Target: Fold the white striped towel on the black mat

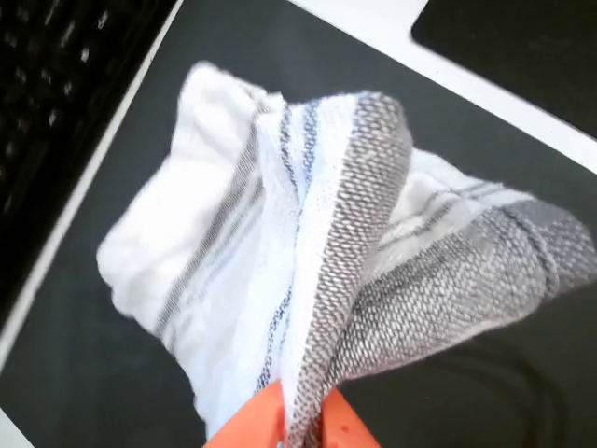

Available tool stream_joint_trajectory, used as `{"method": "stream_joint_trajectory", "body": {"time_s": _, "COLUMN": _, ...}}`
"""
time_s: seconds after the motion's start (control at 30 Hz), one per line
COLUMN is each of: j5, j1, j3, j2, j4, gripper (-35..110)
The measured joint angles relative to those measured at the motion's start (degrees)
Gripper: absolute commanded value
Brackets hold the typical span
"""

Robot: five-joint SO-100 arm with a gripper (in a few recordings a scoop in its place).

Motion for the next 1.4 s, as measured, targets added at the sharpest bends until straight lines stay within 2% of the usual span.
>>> {"method": "stream_joint_trajectory", "body": {"time_s": 0.3, "j5": 6.3, "j1": -2.3, "j3": -13.3, "j2": -24.8, "j4": -10.4, "gripper": 0}}
{"method": "stream_joint_trajectory", "body": {"time_s": 0.53, "j5": 7.3, "j1": -2.7, "j3": -23.9, "j2": -44.3, "j4": -19.2, "gripper": 0}}
{"method": "stream_joint_trajectory", "body": {"time_s": 0.73, "j5": 5.2, "j1": -3.2, "j3": -26.5, "j2": -56.5, "j4": -27.9, "gripper": 18}}
{"method": "stream_joint_trajectory", "body": {"time_s": 0.87, "j5": 1.6, "j1": -4.4, "j3": -25.3, "j2": -58.2, "j4": -30.6, "gripper": 23}}
{"method": "stream_joint_trajectory", "body": {"time_s": 1.1, "j5": -6.1, "j1": -6.1, "j3": -25.3, "j2": -54.7, "j4": -26.8, "gripper": 25}}
{"method": "stream_joint_trajectory", "body": {"time_s": 1.4, "j5": -10.2, "j1": -12.0, "j3": -25.6, "j2": -38.5, "j4": -12.3, "gripper": 22}}
